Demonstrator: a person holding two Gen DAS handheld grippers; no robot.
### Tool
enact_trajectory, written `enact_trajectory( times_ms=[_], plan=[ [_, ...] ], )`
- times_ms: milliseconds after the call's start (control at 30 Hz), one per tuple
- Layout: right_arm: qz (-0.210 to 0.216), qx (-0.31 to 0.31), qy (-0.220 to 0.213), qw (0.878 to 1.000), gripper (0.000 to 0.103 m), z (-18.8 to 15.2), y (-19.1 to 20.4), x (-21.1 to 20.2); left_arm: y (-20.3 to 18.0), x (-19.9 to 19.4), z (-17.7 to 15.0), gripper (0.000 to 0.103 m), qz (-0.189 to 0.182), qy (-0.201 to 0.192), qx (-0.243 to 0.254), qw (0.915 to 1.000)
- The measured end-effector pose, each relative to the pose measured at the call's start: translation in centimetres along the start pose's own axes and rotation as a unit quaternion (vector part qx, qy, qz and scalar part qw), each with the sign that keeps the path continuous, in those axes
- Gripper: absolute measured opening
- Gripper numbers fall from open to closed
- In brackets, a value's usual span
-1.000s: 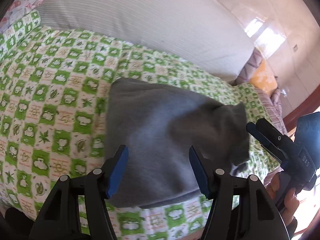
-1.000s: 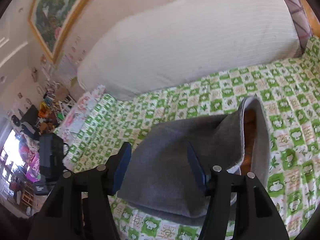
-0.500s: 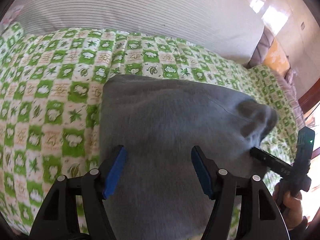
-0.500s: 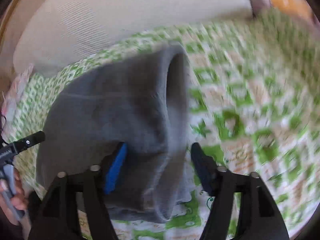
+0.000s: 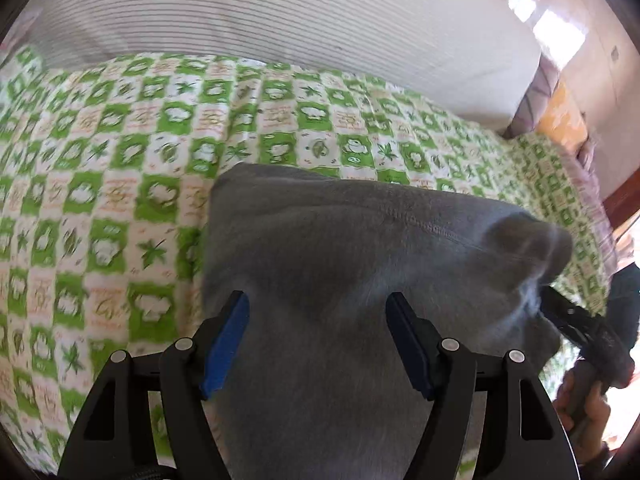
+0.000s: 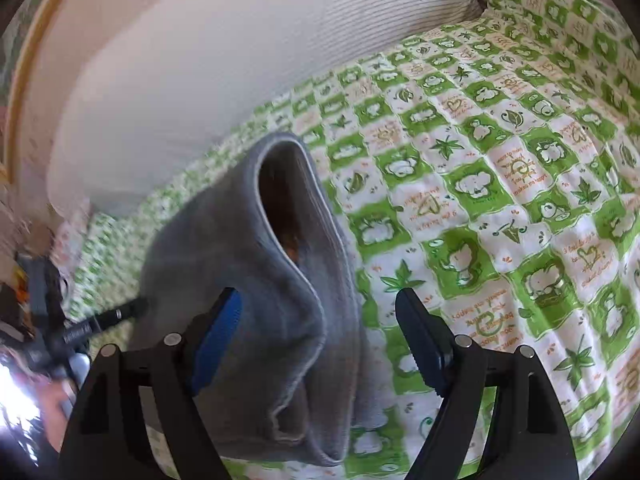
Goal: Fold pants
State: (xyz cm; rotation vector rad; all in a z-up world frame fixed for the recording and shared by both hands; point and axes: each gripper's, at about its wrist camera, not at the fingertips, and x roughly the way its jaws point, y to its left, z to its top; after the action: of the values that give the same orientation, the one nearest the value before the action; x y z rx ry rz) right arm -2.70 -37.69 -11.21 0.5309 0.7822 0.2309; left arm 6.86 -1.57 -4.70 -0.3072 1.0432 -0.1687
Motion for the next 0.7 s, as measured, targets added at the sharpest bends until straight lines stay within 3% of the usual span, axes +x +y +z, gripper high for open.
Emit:
enact_trajectory(
  times_ms=[167,400,500,700],
  plan=[
    [0.002,-0.021,0.007,1.000,0.080,-0.6,1.2,0.3,1.9,-2.1,-2.6,0.072,-0.011,-0.013,-0.034,0.9993],
    [-0.056,-0.068,0.028,0.996,0.080,-1.1,3.3,2.9,2.2,-2.1,-6.6,0.073,-0.021,0.007,-0.045,0.9987],
    [-0.057,-0.070,0.027,0.996,0.080,-1.2,3.0,2.7,2.5,-0.9,-8.3,0.077,-0.010,0.025,-0.044,0.9987],
    [-0.048,-0.063,0.026,0.996,0.080,-1.0,2.5,2.3,3.5,-0.9,-9.2,0.077,-0.031,0.037,-0.070,0.9964]
  ],
)
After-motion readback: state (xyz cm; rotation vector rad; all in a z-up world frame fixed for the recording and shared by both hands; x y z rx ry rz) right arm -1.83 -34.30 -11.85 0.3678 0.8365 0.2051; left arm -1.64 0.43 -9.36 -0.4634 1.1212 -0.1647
